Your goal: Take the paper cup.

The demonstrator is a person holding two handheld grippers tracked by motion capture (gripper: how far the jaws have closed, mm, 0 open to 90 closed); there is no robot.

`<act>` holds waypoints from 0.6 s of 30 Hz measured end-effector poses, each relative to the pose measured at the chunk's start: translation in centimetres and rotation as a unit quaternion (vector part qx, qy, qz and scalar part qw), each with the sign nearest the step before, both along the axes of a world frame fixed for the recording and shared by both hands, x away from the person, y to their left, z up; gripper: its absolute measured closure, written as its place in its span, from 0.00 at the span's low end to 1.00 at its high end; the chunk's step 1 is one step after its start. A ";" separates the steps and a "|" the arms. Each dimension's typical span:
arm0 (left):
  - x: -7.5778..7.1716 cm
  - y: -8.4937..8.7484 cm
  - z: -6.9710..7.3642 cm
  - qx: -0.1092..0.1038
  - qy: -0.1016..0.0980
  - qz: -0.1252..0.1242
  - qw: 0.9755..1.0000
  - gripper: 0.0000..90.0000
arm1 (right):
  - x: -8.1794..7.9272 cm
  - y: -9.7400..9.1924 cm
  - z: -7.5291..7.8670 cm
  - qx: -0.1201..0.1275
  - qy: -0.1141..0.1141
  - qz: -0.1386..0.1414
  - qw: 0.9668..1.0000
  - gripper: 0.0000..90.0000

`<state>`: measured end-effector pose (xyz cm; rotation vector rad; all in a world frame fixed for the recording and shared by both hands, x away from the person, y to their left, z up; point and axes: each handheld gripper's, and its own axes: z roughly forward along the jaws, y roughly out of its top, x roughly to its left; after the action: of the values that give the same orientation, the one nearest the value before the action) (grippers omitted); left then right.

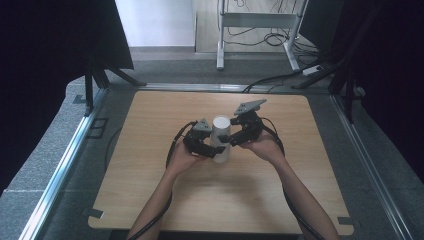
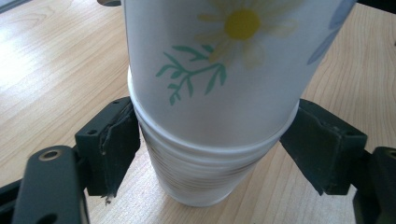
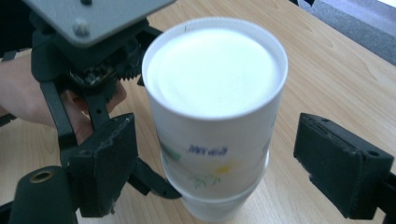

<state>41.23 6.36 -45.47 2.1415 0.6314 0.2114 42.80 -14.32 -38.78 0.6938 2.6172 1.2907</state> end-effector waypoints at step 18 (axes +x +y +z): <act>0.0 -0.1 0.2 0.014 -0.007 -0.004 1.000 0.24 | 0.8 0.9 2.1 0.000 -0.004 0.004 1.000 0.24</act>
<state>41.19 6.30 -45.31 2.1667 0.6155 0.2306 43.57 -13.38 -36.69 0.6775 2.6174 1.2920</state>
